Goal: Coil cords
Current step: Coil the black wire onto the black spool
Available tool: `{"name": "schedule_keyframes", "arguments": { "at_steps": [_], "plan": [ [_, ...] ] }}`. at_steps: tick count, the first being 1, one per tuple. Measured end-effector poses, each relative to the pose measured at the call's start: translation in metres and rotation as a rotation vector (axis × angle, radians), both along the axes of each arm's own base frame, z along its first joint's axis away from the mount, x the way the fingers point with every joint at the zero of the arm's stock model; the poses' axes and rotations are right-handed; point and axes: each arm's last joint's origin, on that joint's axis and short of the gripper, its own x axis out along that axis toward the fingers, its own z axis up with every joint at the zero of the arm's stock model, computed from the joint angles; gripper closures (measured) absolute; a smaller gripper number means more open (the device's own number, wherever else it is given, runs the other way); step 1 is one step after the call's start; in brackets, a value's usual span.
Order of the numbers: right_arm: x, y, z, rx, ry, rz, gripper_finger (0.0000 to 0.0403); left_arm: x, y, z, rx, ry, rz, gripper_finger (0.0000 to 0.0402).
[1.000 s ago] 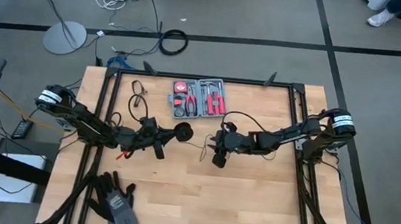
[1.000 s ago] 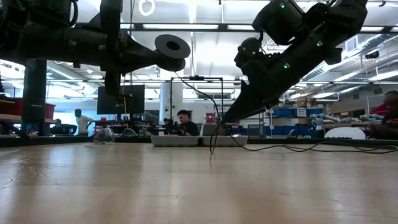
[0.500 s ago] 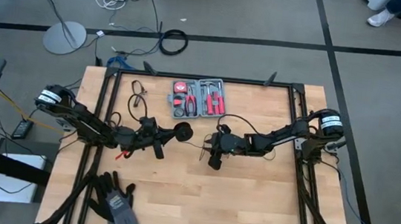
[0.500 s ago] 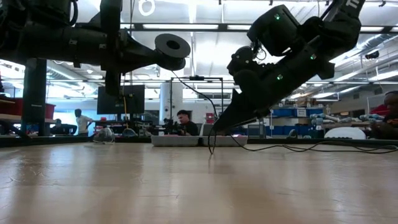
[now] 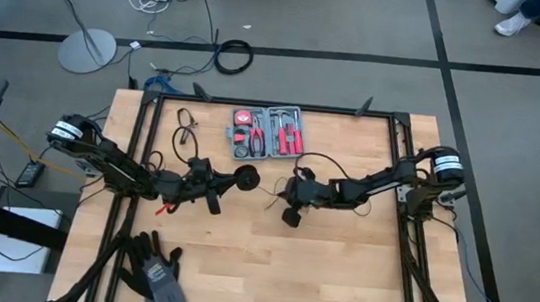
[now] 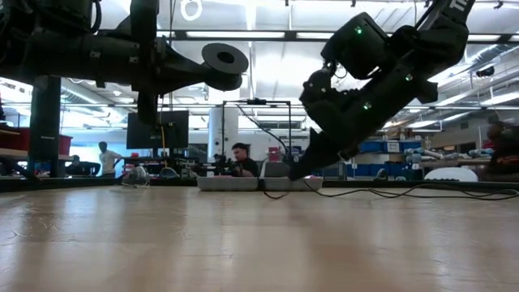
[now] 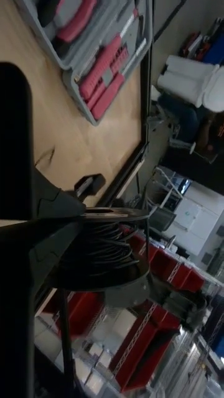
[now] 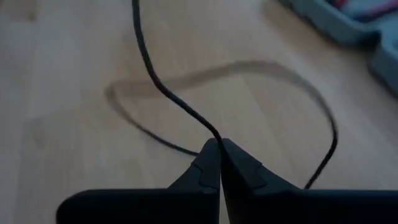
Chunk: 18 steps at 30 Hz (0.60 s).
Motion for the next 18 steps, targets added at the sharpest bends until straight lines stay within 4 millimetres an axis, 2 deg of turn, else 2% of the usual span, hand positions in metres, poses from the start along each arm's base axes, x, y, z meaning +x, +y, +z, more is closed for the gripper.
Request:
{"name": "schedule_keyframes", "arguments": {
  "at_steps": [4, 8, 12, 18],
  "plan": [
    [-0.010, -0.002, 0.006, 0.041, 0.069, -0.047, 0.0401, 0.000, -0.001, 0.001, 0.022, 0.000, -0.036, 0.0401],
    [-0.019, -0.003, 0.026, 0.059, 0.063, -0.056, 0.0401, 0.001, -0.002, 0.000, 0.030, 0.011, -0.077, 0.0401],
    [-0.025, -0.007, 0.061, 0.061, 0.035, -0.065, 0.0402, 0.001, -0.003, -0.005, 0.042, 0.060, -0.092, 0.0401],
    [-0.027, -0.026, 0.116, 0.013, 0.066, -0.085, 0.0402, 0.008, -0.005, -0.010, 0.064, 0.163, -0.137, 0.0401]
  ]
}}
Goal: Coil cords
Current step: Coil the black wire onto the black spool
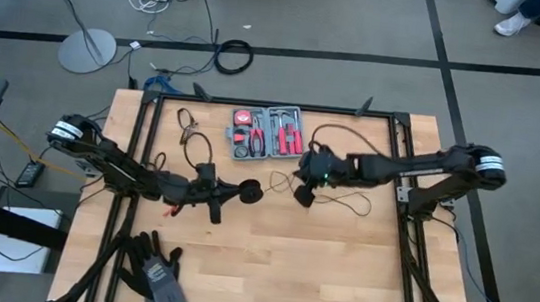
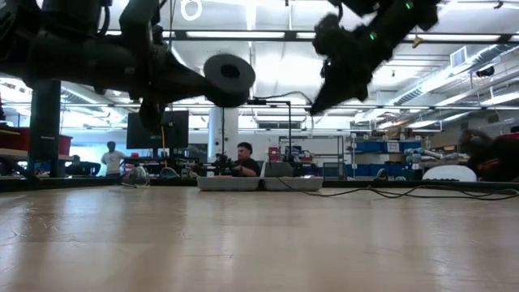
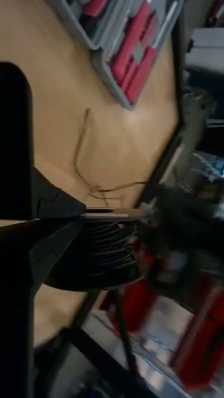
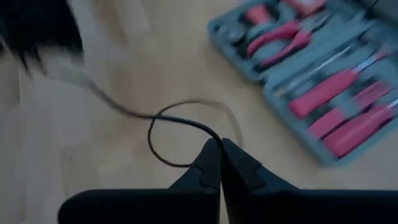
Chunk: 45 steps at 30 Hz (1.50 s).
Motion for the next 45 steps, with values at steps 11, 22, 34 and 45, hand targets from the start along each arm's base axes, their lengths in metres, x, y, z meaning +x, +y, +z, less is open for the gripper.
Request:
{"name": "schedule_keyframes", "arguments": {
  "at_steps": [11, 22, 34, 45],
  "plan": [
    [0.028, -0.003, 0.068, -0.032, -0.102, 0.080, 0.0403, 0.035, 0.007, 0.014, 0.085, 0.287, 0.148, 0.0401],
    [0.043, 0.012, 0.065, -0.072, 0.033, 0.136, 0.0403, 0.050, 0.022, 0.031, 0.162, 0.449, 0.239, 0.0401],
    [0.025, -0.008, 0.068, -0.166, 0.232, -0.012, 0.0403, 0.057, 0.016, 0.044, 0.140, 0.321, 0.079, 0.0401],
    [0.012, -0.008, 0.015, -0.107, 0.348, -0.075, 0.0403, 0.037, 0.017, 0.058, 0.168, 0.272, 0.141, 0.0401]
  ]
}}
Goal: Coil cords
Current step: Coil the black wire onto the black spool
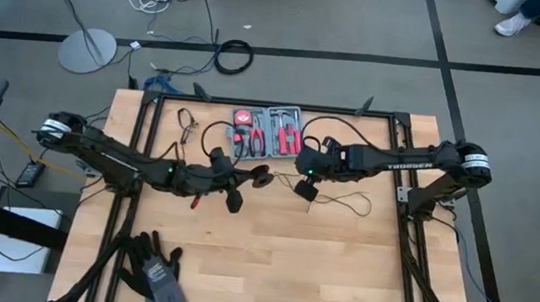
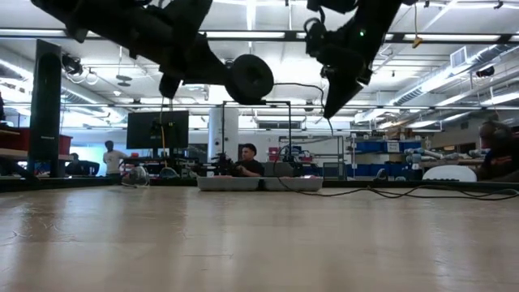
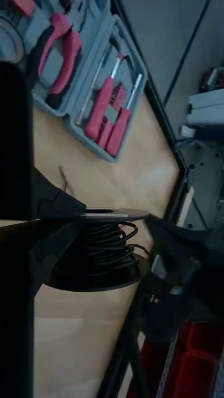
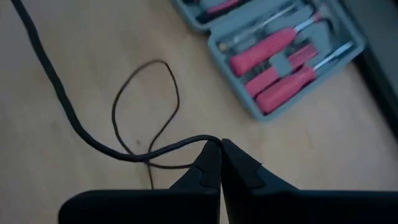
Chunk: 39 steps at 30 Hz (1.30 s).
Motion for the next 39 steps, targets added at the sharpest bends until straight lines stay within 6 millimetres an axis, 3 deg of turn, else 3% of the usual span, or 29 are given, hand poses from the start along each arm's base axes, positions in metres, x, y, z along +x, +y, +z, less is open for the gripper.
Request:
{"name": "schedule_keyframes", "arguments": {
  "at_steps": [9, 16, 24, 30, 39],
  "plan": [
    [0.013, 0.010, 0.005, 0.156, -0.151, 0.090, 0.0403, -0.009, -0.002, -0.021, 0.015, 0.091, 0.044, 0.0401],
    [0.024, 0.016, 0.023, 0.212, -0.281, 0.152, 0.0403, -0.012, 0.000, -0.025, 0.042, 0.146, 0.080, 0.0401],
    [0.047, 0.026, 0.027, 0.244, -0.482, 0.234, 0.0403, -0.013, 0.001, -0.027, 0.068, 0.159, 0.129, 0.0401],
    [0.065, 0.027, 0.013, 0.226, -0.524, 0.259, 0.0403, -0.012, 0.001, -0.025, 0.064, 0.135, 0.134, 0.0401],
    [0.090, 0.035, -0.029, 0.237, -0.477, 0.319, 0.0403, -0.009, 0.001, -0.019, 0.023, 0.050, 0.142, 0.0401]
  ]
}}
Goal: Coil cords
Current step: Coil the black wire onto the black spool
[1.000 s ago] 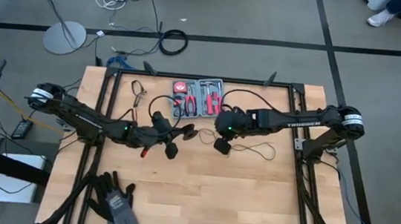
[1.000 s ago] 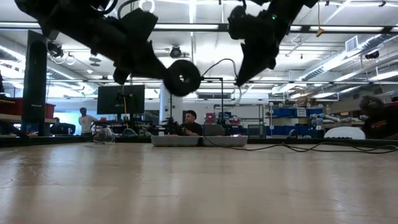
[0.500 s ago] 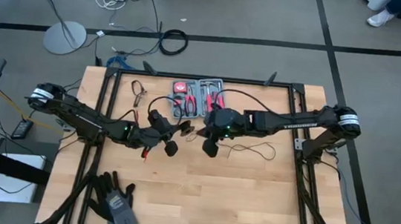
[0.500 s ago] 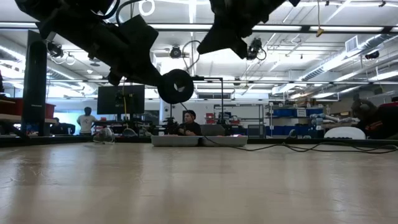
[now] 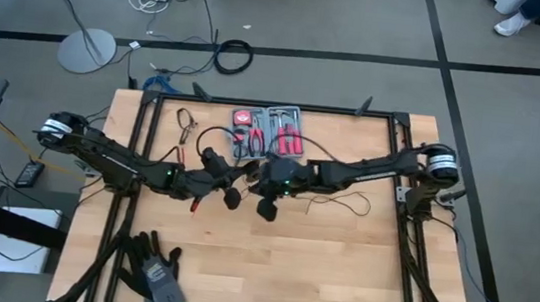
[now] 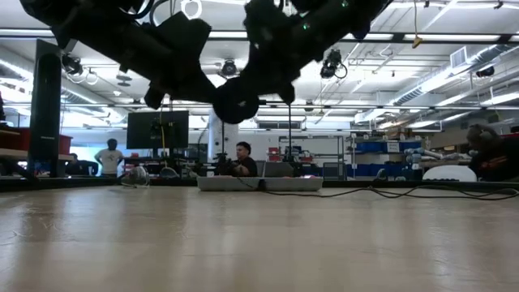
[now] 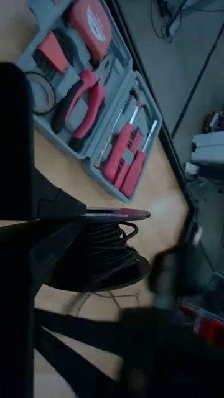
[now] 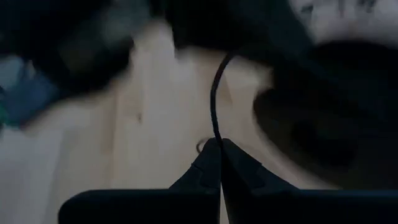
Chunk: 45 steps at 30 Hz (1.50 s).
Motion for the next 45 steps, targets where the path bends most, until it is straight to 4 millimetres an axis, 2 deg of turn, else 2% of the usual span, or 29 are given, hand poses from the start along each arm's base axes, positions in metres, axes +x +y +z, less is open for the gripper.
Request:
{"name": "schedule_keyframes", "arguments": {
  "at_steps": [7, 16, 20, 24, 29, 36, 45],
  "plan": [
    [0.000, 0.003, -0.029, -0.034, 0.111, -0.083, 0.0403, 0.003, -0.003, 0.008, -0.030, -0.087, -0.040, 0.0401],
    [-0.017, -0.001, -0.034, -0.117, 0.161, -0.202, 0.0402, 0.000, -0.015, 0.006, -0.051, -0.076, -0.109, 0.0401],
    [-0.027, -0.001, -0.033, -0.122, 0.166, -0.190, 0.0401, -0.006, -0.017, -0.004, -0.083, -0.073, -0.108, 0.0401],
    [-0.035, -0.001, -0.032, -0.106, 0.112, -0.153, 0.0395, -0.015, -0.015, -0.017, -0.115, -0.114, -0.100, 0.0401],
    [-0.044, -0.003, -0.050, -0.033, 0.005, -0.085, 0.0385, -0.025, -0.012, -0.025, -0.126, -0.192, -0.113, 0.0401],
    [-0.056, -0.013, -0.061, -0.051, -0.241, -0.063, 0.0376, -0.031, -0.011, -0.033, -0.133, -0.164, -0.140, 0.0401],
    [-0.067, -0.017, -0.076, -0.045, -0.210, -0.060, 0.0345, -0.031, -0.010, -0.033, -0.112, -0.158, -0.138, 0.0401]
  ]
}}
